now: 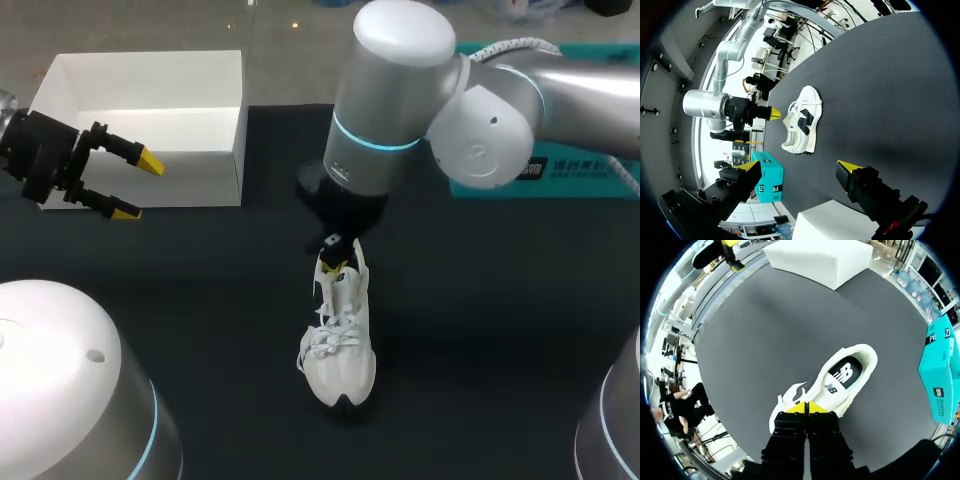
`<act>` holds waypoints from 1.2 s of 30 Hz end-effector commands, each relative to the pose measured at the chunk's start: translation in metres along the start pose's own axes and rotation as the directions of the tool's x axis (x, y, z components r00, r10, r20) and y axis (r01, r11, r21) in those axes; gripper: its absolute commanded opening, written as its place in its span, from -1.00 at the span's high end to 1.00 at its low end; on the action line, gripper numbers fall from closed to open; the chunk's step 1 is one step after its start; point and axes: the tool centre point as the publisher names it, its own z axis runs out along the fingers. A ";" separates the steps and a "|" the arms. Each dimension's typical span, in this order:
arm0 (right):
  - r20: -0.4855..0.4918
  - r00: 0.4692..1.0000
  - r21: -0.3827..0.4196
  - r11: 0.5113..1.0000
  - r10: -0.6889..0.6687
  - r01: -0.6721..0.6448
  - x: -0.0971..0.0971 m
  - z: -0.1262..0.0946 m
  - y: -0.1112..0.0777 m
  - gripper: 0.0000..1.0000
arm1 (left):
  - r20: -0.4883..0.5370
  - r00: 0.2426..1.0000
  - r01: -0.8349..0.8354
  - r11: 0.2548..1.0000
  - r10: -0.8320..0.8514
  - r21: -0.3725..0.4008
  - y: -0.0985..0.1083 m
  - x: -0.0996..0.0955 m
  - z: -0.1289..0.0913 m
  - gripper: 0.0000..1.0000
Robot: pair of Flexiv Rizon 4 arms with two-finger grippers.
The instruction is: Take the shoe out of the shoebox, open the shoe tongue, remove and reinsert the insole, then place the shoe into the shoebox
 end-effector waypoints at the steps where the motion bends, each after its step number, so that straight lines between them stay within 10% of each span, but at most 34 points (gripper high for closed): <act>1: 0.042 0.860 0.006 0.861 -0.508 0.509 -0.002 -0.006 0.002 1.00 | -0.004 1.000 0.000 1.000 0.000 -0.002 -0.001 0.000 0.000 -1.00; 13: 0.093 0.823 -0.002 0.826 -0.561 0.563 0.001 0.006 0.004 1.00 | -0.004 1.000 0.000 1.000 0.000 -0.002 -0.001 0.000 0.000 -1.00; 28: 0.168 0.793 0.043 0.808 -0.585 0.587 -0.046 0.017 0.048 1.00 | -0.004 1.000 0.000 1.000 0.000 -0.002 -0.001 0.000 0.000 -1.00; 31: 0.186 0.800 0.062 0.820 -0.570 0.569 -0.056 0.019 0.052 -0.11 | -0.004 1.000 0.000 1.000 0.000 -0.002 -0.001 0.000 0.000 -1.00; 32: 0.191 0.801 0.062 0.822 -0.567 0.567 -0.060 0.019 0.053 -0.76 | -0.004 1.000 0.000 1.000 0.000 -0.002 -0.001 0.000 0.000 -1.00; 36: 0.211 0.806 0.048 0.830 -0.553 0.556 -0.077 0.021 0.056 -1.00 | -0.004 1.000 0.000 1.000 0.000 -0.002 -0.001 0.000 0.000 -1.00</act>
